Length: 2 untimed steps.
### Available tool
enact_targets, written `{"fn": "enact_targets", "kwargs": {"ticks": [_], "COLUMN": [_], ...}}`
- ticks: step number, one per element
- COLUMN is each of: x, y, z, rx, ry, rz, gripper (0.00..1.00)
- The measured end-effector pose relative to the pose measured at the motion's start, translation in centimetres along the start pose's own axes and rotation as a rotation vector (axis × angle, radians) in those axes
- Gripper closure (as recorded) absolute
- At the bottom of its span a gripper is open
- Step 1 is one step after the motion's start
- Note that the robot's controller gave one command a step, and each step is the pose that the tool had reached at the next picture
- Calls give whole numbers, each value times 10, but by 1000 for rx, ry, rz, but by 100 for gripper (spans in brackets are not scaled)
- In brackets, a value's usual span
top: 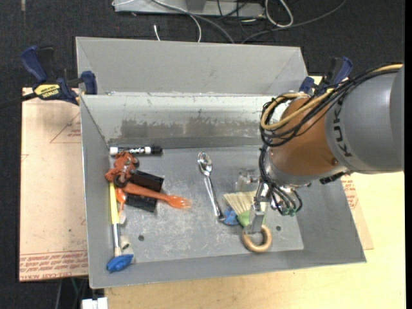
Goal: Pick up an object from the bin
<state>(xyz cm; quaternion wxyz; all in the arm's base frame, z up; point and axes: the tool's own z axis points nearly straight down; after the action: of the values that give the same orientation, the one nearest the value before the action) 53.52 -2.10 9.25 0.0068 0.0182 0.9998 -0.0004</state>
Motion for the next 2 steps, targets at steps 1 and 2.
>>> {"fn": "enact_targets", "kwargs": {"ticks": [1,2], "x": [23,17], "y": [40,19], "z": [-8,15], "rx": [-6,-2], "ry": [16,5], "rz": [-33,53], "gripper": [0,0]}}
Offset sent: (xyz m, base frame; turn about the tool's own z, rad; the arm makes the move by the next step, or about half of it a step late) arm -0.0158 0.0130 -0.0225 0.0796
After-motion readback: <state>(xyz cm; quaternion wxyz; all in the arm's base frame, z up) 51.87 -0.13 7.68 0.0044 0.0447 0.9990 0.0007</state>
